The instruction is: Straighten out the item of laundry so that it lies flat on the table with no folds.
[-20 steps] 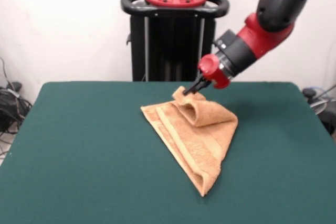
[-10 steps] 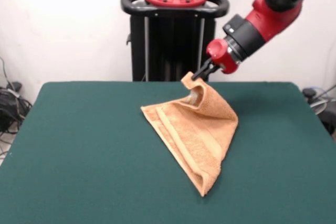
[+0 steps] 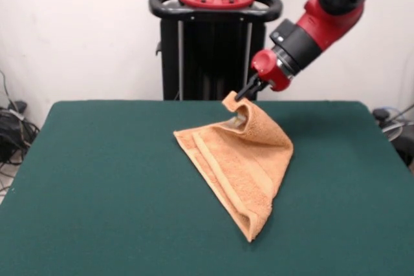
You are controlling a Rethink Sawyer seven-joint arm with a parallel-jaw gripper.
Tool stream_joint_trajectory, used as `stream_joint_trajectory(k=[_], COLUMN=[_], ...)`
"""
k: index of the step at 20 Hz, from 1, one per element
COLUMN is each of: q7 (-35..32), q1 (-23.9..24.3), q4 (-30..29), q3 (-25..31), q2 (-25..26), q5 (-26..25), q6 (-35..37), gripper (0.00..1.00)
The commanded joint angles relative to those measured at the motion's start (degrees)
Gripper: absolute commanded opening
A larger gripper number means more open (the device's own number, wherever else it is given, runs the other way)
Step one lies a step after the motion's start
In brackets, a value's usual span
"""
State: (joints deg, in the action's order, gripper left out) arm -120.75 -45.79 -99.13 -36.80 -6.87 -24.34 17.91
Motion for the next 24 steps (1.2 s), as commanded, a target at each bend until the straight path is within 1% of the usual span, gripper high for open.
stream_joint_trajectory(k=[1,5,10,14,19,24], q7=[-15.85,-16.05,-15.1,-15.63,-15.52,-14.34], q1=[-1.9,-4.37,-8.38,-12.2,-15.81,-17.52], q4=[1.14,1.29,-4.04,-6.51,-6.32,-4.95], q3=[1.7,1.27,1.2,1.37,2.41,3.49], q2=[4.3,5.76,2.85,2.61,2.69,2.89], q5=[5.91,6.62,5.75,5.92,7.93,10.37], q6=[-3.4,-2.72,-5.52,-6.06,-2.54,1.23], gripper=[0.0,0.0,0.0,0.0,0.0,0.0])
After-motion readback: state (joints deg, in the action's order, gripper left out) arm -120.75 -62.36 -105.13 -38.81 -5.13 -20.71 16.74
